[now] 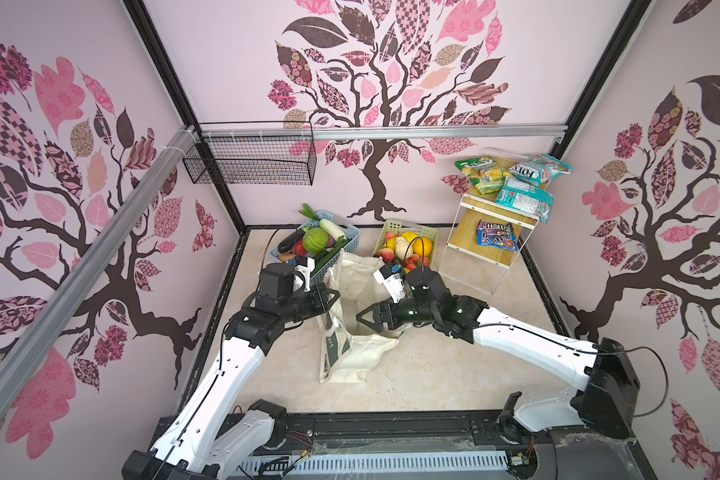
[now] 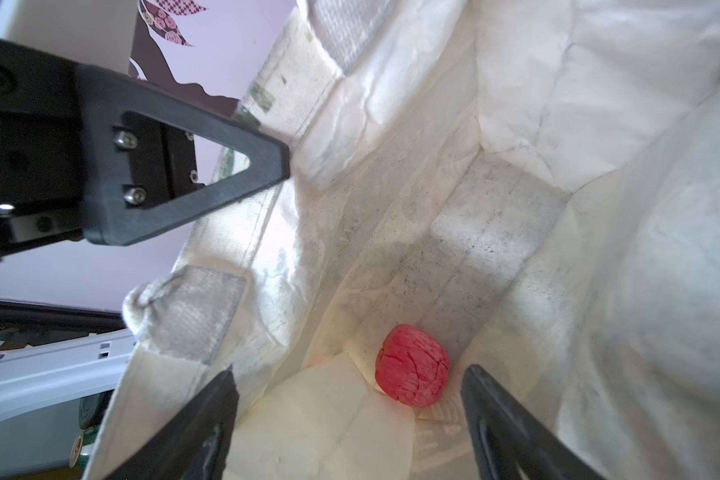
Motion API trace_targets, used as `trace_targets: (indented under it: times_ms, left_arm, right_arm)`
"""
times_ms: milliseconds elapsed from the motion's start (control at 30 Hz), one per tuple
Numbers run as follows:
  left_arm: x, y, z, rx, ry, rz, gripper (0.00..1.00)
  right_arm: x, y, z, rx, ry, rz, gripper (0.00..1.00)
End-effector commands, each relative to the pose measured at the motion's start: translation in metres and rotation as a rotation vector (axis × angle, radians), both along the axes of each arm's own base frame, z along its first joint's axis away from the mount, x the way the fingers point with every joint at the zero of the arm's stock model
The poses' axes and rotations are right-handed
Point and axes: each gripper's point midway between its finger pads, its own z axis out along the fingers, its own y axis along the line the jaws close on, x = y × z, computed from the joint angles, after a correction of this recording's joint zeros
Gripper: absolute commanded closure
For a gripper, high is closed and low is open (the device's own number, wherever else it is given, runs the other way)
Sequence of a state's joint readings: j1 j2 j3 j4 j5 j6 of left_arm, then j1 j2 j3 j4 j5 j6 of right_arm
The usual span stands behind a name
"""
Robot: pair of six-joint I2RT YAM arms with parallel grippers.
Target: Place the food into the grocery bag and tie it
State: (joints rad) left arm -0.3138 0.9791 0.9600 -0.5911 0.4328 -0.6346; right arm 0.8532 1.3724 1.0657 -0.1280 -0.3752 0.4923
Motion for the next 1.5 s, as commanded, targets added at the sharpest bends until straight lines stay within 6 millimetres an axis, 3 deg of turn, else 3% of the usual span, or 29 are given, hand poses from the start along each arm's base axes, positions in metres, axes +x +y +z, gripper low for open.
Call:
trace_targets:
  times_ms: [0, 267, 567, 900, 1033, 1200, 1467]
  left_arm:
    - [0.007, 0.003, 0.000, 0.001, -0.032, 0.029, 1.00]
    - [0.006, 0.005, -0.004, -0.005, -0.024, 0.045, 1.00]
    - [0.007, 0.005, 0.000, 0.009, -0.023, 0.038, 1.00]
    - [0.004, 0.008, 0.001, 0.026, -0.029, 0.037, 1.00]
    - [0.006, 0.010, -0.006, 0.043, -0.018, 0.046, 1.00]
    - [0.007, 0.017, -0.009, 0.077, -0.024, 0.080, 1.00]
    - [0.007, 0.051, -0.030, 0.230, 0.057, 0.229, 1.00]
  right_arm:
    - [0.002, -0.020, 0.012, -0.025, -0.014, -0.049, 0.15]
    - [0.027, -0.066, 0.035, -0.089, -0.072, -0.226, 0.18]
    - [0.047, -0.098, -0.001, -0.267, -0.107, -0.374, 0.34]
    - [0.071, -0.087, -0.039, -0.364, -0.112, -0.381, 0.50]
    - [0.071, -0.078, -0.046, -0.359, -0.094, -0.348, 0.70]
    - [0.070, -0.068, -0.033, -0.324, -0.088, -0.314, 0.96]
    - [0.084, -0.054, 0.004, -0.281, -0.135, -0.305, 1.00]
